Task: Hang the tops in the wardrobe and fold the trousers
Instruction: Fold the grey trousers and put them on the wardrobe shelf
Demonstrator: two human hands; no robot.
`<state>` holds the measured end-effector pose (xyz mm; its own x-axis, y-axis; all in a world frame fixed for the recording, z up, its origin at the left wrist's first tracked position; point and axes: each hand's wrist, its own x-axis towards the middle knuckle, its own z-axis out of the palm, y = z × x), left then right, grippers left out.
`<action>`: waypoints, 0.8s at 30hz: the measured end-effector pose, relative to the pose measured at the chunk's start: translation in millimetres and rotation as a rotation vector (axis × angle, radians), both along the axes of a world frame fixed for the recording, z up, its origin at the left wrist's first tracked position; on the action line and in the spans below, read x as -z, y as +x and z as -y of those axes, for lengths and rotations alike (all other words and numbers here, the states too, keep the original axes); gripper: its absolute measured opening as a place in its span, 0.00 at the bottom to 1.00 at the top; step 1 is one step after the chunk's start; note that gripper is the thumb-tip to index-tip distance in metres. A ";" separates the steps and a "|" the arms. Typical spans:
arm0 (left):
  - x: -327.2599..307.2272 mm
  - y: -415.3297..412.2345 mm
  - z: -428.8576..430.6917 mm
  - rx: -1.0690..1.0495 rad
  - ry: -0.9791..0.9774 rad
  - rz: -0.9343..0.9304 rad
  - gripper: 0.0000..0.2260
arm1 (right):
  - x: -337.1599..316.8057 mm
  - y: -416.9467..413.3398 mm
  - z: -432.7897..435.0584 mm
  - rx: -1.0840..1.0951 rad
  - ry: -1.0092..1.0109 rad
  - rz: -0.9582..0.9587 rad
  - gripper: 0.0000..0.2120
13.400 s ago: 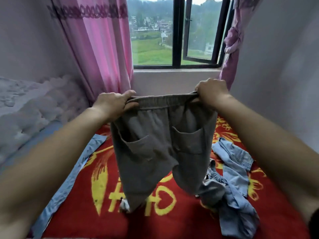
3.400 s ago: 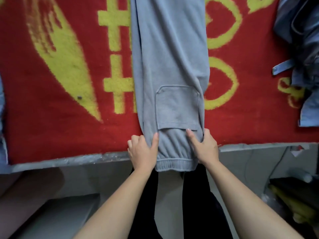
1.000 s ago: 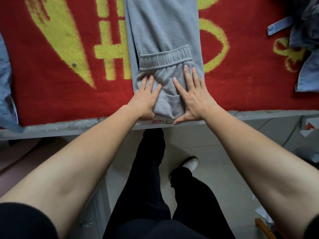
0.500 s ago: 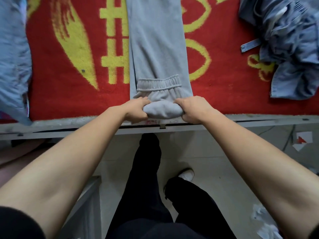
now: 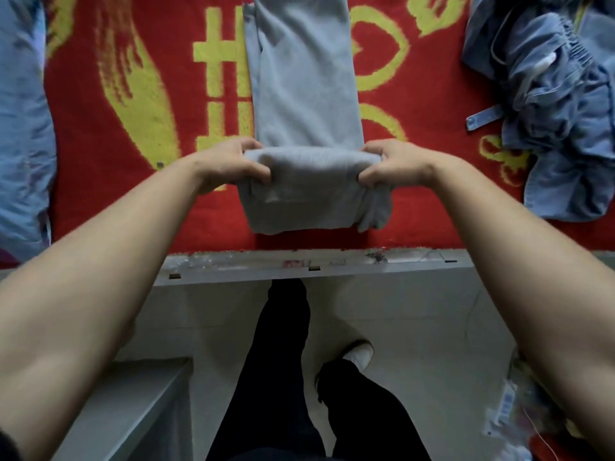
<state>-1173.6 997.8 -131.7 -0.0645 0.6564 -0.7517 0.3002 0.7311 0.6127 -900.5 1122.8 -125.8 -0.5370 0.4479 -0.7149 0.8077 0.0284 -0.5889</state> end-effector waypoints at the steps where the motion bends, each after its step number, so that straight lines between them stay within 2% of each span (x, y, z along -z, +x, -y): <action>1: 7.3 -6.8 -9.8 -0.112 0.022 -0.002 0.20 | 4.4 -6.2 -12.2 0.104 0.014 -0.039 0.16; 4: 39.8 -19.3 -37.6 -0.416 0.083 0.018 0.23 | 33.0 -25.7 -44.4 0.423 0.097 -0.072 0.20; 7: 83.3 -26.3 -64.5 -0.578 0.089 -0.037 0.22 | 73.5 -46.6 -65.0 0.609 0.184 -0.010 0.20; 11: 136.2 -29.2 -85.5 -0.558 0.053 -0.228 0.25 | 128.5 -74.6 -68.4 0.526 0.236 0.134 0.23; 15: 157.5 -28.9 -93.2 -0.462 0.177 -0.406 0.21 | 156.1 -89.2 -69.5 0.557 0.288 0.217 0.21; 18: 160.2 -26.8 -87.7 -0.465 0.256 -0.420 0.17 | 156.6 -85.6 -71.9 0.521 0.253 0.228 0.21; 21: 157.3 -32.5 -94.3 -0.504 0.244 -0.456 0.21 | 145.9 -79.4 -89.1 0.470 0.214 0.219 0.27; 24: 154.4 -51.7 -129.3 -0.609 0.209 -0.425 0.26 | 136.4 -84.7 -120.5 0.512 0.305 0.177 0.30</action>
<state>-1225.3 1127.1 -286.2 -0.7153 0.5382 -0.4457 0.1225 0.7246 0.6782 -985.1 1243.3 -262.2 -0.0848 0.8154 -0.5727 0.8480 -0.2428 -0.4711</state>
